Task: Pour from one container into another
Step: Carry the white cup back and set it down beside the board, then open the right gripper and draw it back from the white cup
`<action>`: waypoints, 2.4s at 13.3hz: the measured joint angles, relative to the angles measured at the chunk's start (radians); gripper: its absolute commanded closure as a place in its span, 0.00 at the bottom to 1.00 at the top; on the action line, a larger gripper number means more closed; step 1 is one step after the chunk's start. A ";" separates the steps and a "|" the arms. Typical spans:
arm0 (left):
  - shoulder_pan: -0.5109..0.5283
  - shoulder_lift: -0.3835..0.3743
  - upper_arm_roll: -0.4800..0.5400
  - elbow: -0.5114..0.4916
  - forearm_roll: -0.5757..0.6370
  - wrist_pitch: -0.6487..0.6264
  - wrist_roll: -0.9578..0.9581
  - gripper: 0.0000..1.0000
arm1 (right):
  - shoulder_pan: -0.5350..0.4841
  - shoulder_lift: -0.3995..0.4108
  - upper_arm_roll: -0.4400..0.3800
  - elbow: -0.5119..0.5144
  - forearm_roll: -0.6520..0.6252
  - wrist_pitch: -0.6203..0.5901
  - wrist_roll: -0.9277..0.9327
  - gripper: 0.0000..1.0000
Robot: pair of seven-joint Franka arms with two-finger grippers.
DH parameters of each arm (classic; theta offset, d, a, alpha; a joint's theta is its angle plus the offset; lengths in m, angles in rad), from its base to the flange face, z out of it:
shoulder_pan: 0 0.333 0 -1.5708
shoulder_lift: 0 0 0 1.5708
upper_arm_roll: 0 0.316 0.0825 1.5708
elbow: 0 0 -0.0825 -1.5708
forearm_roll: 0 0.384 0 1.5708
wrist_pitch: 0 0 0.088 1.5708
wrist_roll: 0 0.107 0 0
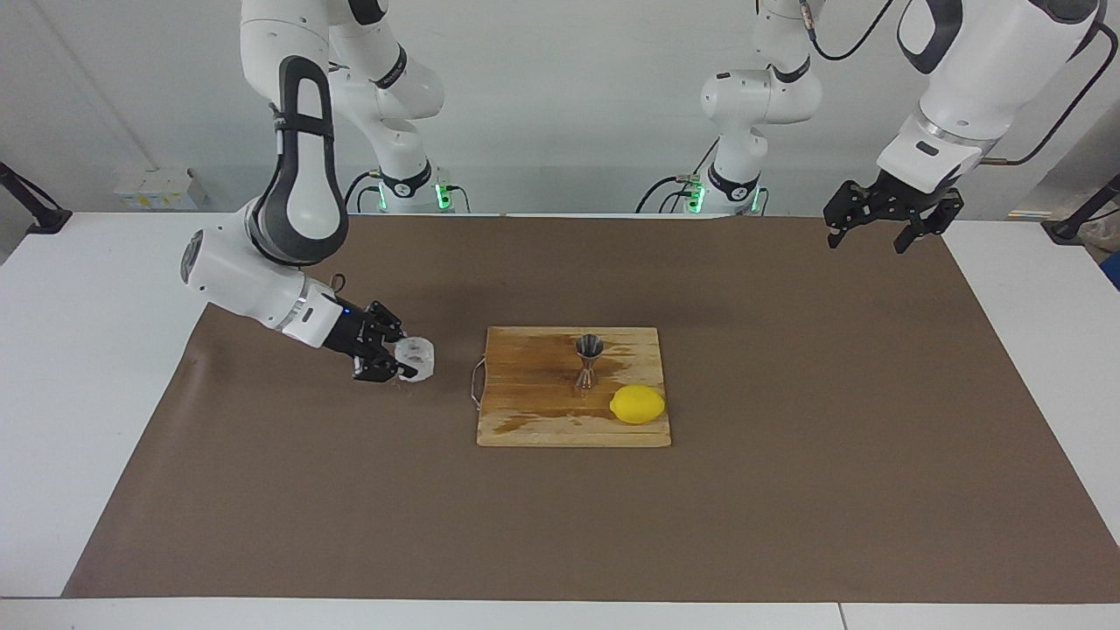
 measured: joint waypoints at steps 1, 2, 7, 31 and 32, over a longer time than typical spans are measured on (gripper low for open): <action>0.000 0.000 0.000 0.000 0.000 0.000 0.000 0.00 | -0.027 0.008 0.000 -0.023 0.006 -0.006 -0.050 0.68; 0.000 0.000 0.000 0.000 0.000 0.000 0.000 0.00 | -0.046 0.022 0.000 -0.039 0.024 -0.007 -0.093 0.68; 0.000 0.000 0.000 0.000 0.000 0.000 0.000 0.00 | -0.059 0.084 0.004 -0.047 0.068 -0.002 -0.171 0.00; 0.000 0.000 0.000 0.000 0.000 0.000 0.000 0.00 | 0.218 -0.256 0.020 0.043 -0.787 -0.222 2.077 0.00; 0.000 0.000 0.000 0.000 0.000 0.000 0.000 0.00 | 0.215 -0.263 0.016 0.081 -0.787 -0.260 2.151 0.00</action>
